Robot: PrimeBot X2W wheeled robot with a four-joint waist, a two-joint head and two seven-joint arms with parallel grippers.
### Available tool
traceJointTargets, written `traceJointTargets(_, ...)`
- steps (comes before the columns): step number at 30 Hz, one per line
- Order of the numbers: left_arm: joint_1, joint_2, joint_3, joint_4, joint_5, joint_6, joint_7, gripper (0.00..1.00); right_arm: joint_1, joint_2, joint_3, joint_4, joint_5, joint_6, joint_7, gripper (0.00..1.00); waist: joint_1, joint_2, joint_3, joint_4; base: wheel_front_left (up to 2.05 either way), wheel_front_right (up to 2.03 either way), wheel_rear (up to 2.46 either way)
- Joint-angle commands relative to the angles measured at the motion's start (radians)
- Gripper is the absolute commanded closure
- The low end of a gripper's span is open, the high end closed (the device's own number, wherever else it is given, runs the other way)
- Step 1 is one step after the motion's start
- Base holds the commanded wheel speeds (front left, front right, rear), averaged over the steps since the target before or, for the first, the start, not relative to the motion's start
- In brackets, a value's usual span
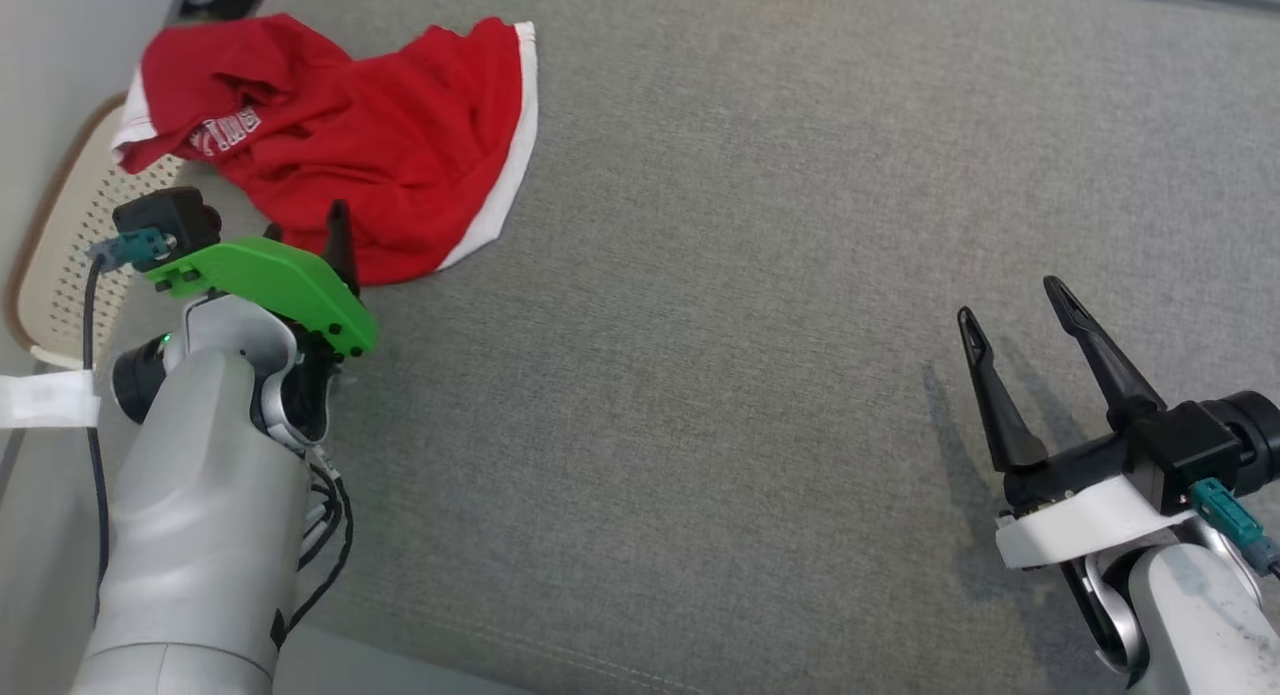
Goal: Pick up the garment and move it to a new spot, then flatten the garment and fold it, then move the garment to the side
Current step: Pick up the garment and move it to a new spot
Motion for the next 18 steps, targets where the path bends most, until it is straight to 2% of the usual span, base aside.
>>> traceJointTargets(1,-0.027,0.012,0.006,0.026,0.003,0.011,0.004,0.00,-0.021,-0.008,-0.001,-0.008,-0.005,-0.001,-0.002,0.00,-0.0002,0.0000,0.134,-0.119,0.00,0.00,0.00)
traceJointTargets(4,-0.074,0.019,0.025,0.131,-0.016,0.026,-0.002,0.00,-0.031,-0.012,0.004,-0.015,-0.002,-0.001,-0.002,0.00,-0.0002,0.0000,0.152,-0.145,0.00,0.00,0.00)
traceJointTargets(8,-0.112,0.027,0.037,0.232,-0.028,0.010,-0.021,0.00,-0.041,-0.011,0.008,-0.020,0.001,-0.001,0.001,0.00,-0.0002,0.0000,0.161,-0.170,0.00,0.00,0.00)
traceJointTargets(9,-0.116,0.027,0.034,0.253,-0.027,0.003,-0.023,0.05,-0.040,-0.013,0.007,-0.021,0.003,-0.001,0.001,0.00,-0.0002,0.0000,0.162,-0.174,0.00,0.00,0.00)
traceJointTargets(10,-0.119,0.028,0.032,0.274,-0.027,-0.004,-0.026,0.50,-0.040,-0.014,0.007,-0.021,0.005,-0.001,0.002,0.00,-0.0002,0.0000,0.163,-0.177,0.00,0.00,0.00)
traceJointTargets(11,-0.123,0.027,0.031,0.291,-0.026,-0.007,-0.034,0.78,-0.038,-0.015,0.006,-0.022,0.006,-0.001,0.002,0.00,-0.0002,0.0000,0.163,-0.180,0.00,0.00,0.00)
traceJointTargets(12,-0.127,0.027,0.026,0.310,-0.021,-0.008,-0.038,1.00,-0.037,-0.015,0.004,-0.023,0.007,-0.001,0.005,0.00,-0.0002,0.0000,0.163,-0.182,0.00,0.00,0.00)
traceJointTargets(15,-0.132,0.020,0.012,0.355,-0.017,-0.026,-0.043,1.00,-0.033,-0.017,-0.001,-0.024,0.010,-0.001,0.008,0.00,-0.0002,0.0000,0.159,-0.185,0.00,0.00,0.00)
traceJointTargets(16,-0.146,0.016,-0.002,0.361,-0.007,-0.053,-0.060,1.00,-0.033,-0.016,-0.007,-0.023,0.010,-0.001,0.009,0.00,-0.0002,0.0000,0.153,-0.183,0.00,0.00,0.00)
traceJointTargets(18,-0.168,0.006,-0.010,0.355,-0.006,-0.078,-0.086,1.00,-0.030,-0.009,-0.015,-0.020,0.012,-0.001,0.008,0.00,-0.0002,0.0000,0.142,-0.178,0.00,0.00,0.00)
